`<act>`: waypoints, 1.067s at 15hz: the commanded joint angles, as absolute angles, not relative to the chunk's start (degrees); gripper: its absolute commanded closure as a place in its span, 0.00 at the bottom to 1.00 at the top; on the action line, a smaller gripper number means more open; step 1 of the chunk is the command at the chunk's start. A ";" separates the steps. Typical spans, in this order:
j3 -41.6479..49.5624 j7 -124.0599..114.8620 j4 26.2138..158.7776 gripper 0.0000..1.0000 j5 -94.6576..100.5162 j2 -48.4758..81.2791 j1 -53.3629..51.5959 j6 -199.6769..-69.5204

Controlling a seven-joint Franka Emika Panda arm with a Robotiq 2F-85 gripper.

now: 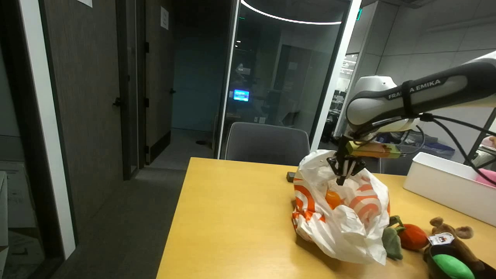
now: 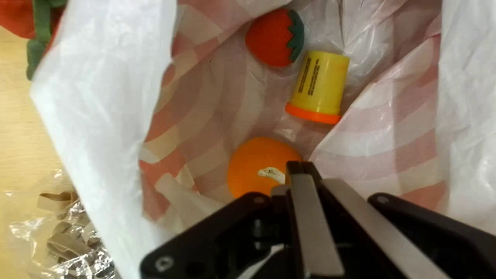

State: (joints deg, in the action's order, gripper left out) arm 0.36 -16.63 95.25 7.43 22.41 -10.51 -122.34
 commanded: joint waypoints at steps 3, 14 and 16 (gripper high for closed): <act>-1.56 -7.52 103.34 0.98 2.19 10.85 -6.19 -117.50; 0.57 -9.20 115.82 0.89 3.89 -6.57 -0.86 -106.91; 0.59 -9.84 118.04 0.66 3.59 -8.43 -0.31 -107.08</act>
State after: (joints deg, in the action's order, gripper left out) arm 0.77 -8.60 113.62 3.62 -3.92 -1.07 -107.03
